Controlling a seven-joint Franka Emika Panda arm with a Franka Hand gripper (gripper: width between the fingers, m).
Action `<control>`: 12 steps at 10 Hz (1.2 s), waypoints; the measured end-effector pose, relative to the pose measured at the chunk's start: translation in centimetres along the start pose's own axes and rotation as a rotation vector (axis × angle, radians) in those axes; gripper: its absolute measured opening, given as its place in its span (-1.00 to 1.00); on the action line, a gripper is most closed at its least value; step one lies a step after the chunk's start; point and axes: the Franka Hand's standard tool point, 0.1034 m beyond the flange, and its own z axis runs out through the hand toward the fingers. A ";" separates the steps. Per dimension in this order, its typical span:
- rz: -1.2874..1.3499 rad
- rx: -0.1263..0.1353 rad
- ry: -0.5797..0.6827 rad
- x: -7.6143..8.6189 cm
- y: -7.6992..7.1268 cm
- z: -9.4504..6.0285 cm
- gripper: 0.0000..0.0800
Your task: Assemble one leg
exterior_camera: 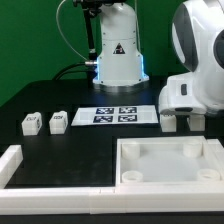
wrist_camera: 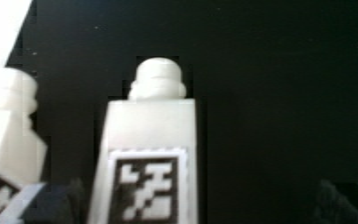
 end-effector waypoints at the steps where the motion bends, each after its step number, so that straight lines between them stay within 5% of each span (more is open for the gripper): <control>1: -0.007 -0.004 -0.006 -0.1 0.1 0.5 0.62; 3: -0.005 -0.004 -0.012 -0.1 0.2 0.6 0.62; 6: -0.006 -0.004 -0.012 -0.1 0.2 0.6 -0.29; 12: -0.007 -0.004 -0.011 -0.2 0.2 0.5 -0.28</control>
Offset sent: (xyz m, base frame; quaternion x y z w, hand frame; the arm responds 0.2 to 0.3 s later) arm 0.0000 0.0000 0.0000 0.0000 0.0000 0.0000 1.0000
